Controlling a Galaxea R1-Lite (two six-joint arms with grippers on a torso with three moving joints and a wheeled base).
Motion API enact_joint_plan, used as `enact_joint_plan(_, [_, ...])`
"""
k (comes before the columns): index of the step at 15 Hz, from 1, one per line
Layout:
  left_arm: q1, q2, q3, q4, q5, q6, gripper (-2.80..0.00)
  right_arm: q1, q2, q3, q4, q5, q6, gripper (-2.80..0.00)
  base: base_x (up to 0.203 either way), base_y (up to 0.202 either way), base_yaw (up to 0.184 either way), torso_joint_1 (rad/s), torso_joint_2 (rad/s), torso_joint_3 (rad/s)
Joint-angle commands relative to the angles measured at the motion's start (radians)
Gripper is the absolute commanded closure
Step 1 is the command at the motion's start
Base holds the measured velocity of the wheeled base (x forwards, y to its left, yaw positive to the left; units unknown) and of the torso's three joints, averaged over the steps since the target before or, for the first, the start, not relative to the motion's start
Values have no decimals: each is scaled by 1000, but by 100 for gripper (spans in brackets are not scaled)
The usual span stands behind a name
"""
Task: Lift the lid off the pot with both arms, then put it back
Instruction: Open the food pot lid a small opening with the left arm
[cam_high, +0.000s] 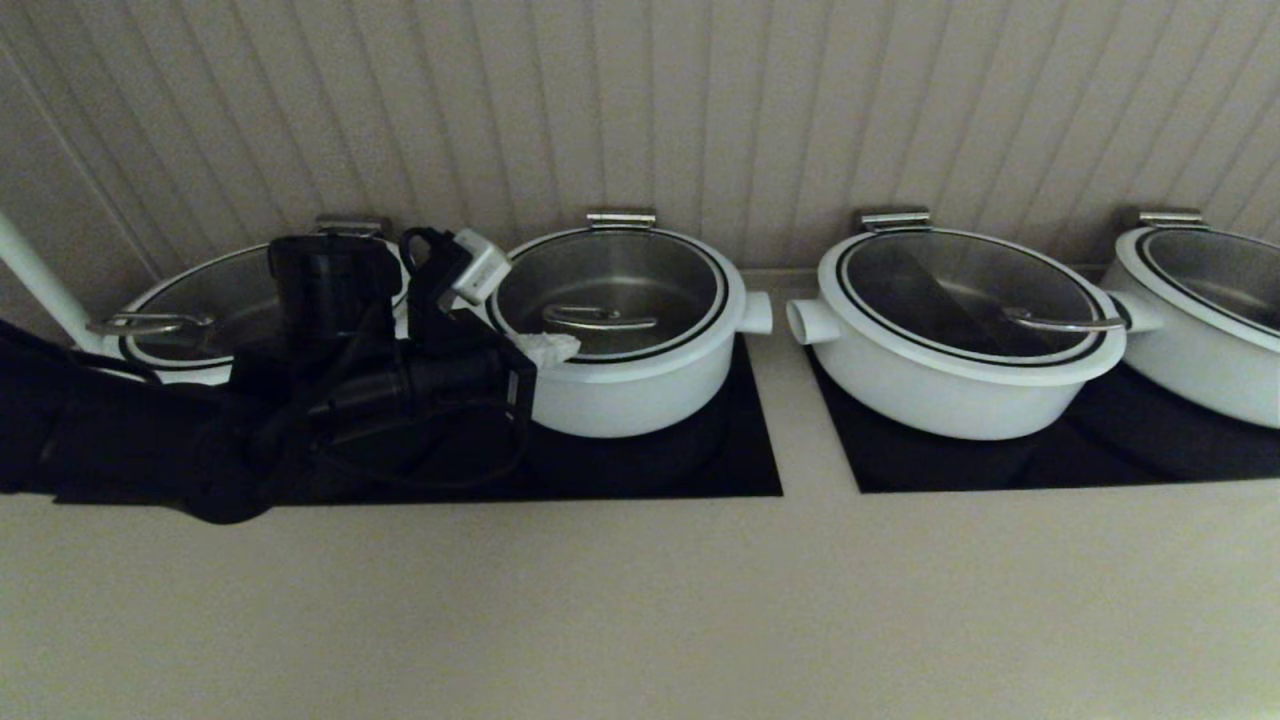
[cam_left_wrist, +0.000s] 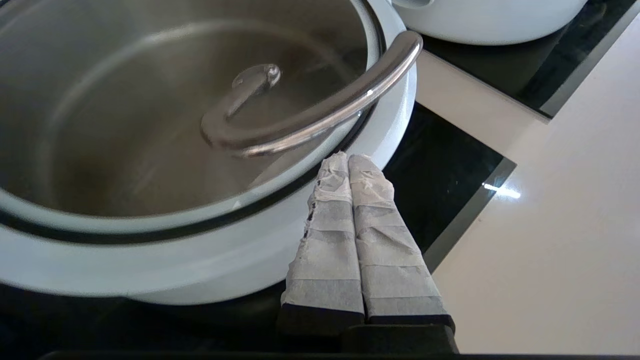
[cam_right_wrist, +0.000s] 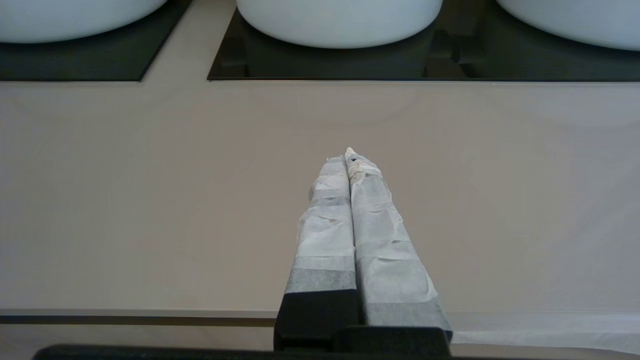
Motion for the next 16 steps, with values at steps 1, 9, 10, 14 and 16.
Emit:
enact_joint_plan(1, [-3, 24, -32, -4, 1, 1, 0, 0, 1, 0, 0, 0, 0, 0, 0, 0, 0, 0, 0, 0])
enact_joint_plan(9, [-3, 65, -136, -4, 47, -1, 0, 0, 1, 0, 0, 0, 1, 0, 0, 0, 0, 0, 0, 0])
enact_joint_plan(10, [-3, 67, -152, -4, 47, -1, 0, 0, 1, 0, 0, 0, -2, 0, 0, 0, 0, 0, 0, 0])
enact_joint_plan(14, [-3, 65, -194, 2, 48, -1, 0, 3, 2, -17, -31, 50, -49, 0, 0, 0, 0, 0, 0, 0])
enact_joint_plan(16, [-3, 64, -196, 0, 53, -1, 0, 4, 58, -80, -38, 130, -36, 0, 0, 0, 0, 0, 0, 0])
